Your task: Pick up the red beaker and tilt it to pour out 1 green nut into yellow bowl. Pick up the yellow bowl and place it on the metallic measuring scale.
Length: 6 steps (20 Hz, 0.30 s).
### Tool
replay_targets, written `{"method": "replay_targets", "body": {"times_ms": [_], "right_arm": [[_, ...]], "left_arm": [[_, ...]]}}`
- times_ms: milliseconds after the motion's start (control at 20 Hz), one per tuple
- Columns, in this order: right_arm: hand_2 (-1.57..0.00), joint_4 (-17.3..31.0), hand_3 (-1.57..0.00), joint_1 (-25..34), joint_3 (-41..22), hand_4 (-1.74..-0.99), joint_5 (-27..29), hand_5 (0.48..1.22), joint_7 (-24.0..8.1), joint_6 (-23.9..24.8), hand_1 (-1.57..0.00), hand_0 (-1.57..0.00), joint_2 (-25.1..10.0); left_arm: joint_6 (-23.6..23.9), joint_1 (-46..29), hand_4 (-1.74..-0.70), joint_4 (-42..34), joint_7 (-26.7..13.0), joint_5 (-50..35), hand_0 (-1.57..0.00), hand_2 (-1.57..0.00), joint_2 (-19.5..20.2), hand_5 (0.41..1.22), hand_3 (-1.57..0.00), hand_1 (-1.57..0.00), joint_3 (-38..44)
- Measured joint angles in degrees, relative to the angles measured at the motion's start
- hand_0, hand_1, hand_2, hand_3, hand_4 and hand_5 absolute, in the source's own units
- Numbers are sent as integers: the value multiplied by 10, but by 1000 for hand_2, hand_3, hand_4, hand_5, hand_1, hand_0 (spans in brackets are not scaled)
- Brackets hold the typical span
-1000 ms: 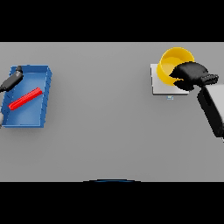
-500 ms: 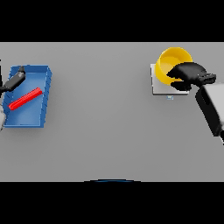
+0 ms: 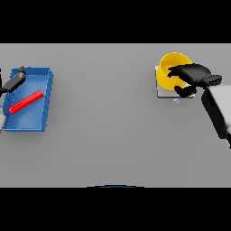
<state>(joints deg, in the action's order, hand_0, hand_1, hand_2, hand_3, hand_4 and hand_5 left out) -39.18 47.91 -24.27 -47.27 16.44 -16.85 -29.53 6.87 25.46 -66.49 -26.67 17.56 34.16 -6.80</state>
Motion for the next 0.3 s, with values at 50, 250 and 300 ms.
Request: {"method": "replay_targets", "body": {"times_ms": [50,250,300], "right_arm": [[-79,0,-268,0,1,-1523,2,798,0,-1,-60,-67,1],[-32,6,-169,-1,4,-1491,3,752,-16,-10,-24,-27,0],[-25,0,-146,-7,5,-1478,6,738,-15,-16,-19,-21,-3]], "left_arm": [[5,0,-724,4,2,2,1,1,-6,664,1,1,-2],[4,1,-722,-3,3,3,1,1,0,665,1,1,-1],[1,7,-726,4,-4,4,1,1,-1,665,1,1,-2]]}}
